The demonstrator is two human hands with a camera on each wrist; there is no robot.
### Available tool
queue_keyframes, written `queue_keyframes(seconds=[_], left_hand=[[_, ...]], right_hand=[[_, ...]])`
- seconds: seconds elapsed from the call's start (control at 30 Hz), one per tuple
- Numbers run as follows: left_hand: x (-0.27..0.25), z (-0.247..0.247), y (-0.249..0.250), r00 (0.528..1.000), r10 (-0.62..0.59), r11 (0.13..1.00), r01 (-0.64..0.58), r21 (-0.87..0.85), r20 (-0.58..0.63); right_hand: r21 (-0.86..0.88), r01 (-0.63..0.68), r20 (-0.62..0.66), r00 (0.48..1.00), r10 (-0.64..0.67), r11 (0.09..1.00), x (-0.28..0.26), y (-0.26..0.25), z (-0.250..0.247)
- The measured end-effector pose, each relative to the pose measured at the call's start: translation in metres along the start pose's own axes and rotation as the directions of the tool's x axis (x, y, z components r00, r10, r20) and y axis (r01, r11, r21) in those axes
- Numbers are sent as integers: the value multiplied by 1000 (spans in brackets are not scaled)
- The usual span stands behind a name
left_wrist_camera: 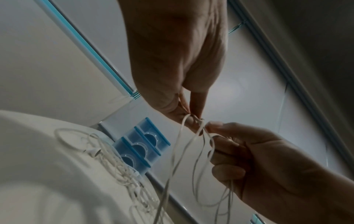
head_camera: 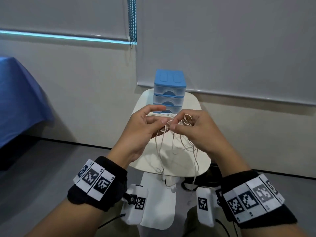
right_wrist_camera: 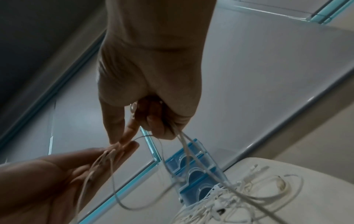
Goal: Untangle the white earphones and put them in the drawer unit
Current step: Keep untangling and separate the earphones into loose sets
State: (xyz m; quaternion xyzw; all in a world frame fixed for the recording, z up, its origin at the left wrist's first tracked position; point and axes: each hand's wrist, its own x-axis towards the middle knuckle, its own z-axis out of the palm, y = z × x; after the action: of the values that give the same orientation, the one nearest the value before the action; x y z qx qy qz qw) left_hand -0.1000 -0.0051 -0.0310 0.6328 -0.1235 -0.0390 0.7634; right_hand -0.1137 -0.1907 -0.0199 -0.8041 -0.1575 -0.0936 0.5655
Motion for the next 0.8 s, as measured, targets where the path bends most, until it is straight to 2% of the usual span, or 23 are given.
queue_keyframes(seconds=[0.2, 0.37, 0.57, 0.67, 0.8], left_hand=[[7, 5, 10, 997, 41, 999, -42, 24, 61], [7, 0, 11, 993, 85, 990, -94, 107, 87], [5, -4, 7, 987, 95, 970, -122, 210, 133], [4, -10, 2, 980, 23, 938, -91, 336, 199], [3, -11, -15, 912, -183, 843, -46, 536, 366]], right_hand=[[-86, -48, -69, 997, 43, 995, 4, 1, 0], [93, -122, -109, 985, 132, 988, 3, 2, -3], [65, -200, -28, 979, 202, 978, 5, -3, -1], [50, -255, -43, 965, 257, 966, 11, -9, -1], [114, -246, -12, 968, 249, 963, 20, -24, -7]])
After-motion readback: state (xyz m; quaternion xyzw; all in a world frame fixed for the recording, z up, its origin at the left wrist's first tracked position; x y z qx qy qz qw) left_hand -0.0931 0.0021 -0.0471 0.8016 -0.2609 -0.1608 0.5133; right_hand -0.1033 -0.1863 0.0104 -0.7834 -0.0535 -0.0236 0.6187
